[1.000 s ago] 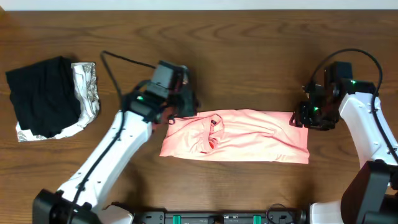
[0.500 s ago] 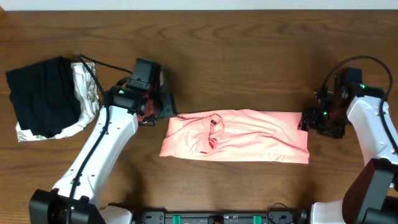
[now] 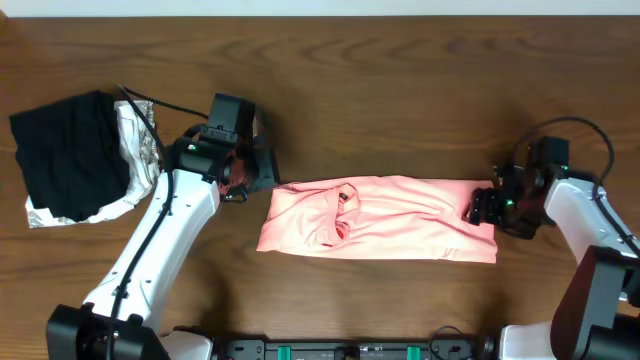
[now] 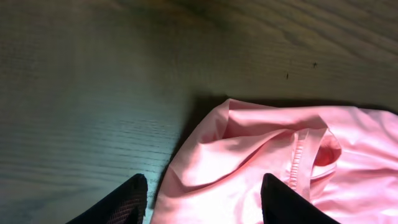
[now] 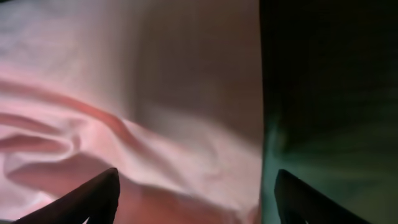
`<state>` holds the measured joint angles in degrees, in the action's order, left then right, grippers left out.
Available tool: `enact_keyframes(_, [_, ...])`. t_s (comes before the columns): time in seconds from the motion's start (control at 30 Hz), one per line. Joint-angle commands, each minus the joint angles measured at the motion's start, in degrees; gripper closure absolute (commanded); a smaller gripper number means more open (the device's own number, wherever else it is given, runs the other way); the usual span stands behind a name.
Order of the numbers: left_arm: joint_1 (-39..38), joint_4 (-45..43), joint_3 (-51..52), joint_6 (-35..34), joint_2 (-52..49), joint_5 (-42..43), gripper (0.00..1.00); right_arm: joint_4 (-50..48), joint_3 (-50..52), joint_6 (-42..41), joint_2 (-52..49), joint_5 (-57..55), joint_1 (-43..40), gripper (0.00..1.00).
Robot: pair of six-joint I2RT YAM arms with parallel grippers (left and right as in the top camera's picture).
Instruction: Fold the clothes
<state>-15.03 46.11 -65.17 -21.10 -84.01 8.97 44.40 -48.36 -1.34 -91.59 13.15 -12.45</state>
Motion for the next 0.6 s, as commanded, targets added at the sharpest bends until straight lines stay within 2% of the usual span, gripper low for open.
enact_keyframes(0.0, [0.28, 0.17, 0.17, 0.52, -0.22, -0.66, 0.41, -1.49, 2.08, -0.76, 0.5, 0.85, -0.24, 0.22])
enact_keyframes(0.3, [0.28, 0.15, 0.17, 0.5, -0.22, -0.66, 0.41, -6.58, 6.43, -0.76, 0.5, 6.78, -0.24, 0.21])
enact_keyframes(0.57, [0.28, 0.17, 0.17, 0.5, -0.22, -0.66, 0.41, -6.67, 6.97, -0.79, 0.5, 8.59, 0.83, 0.24])
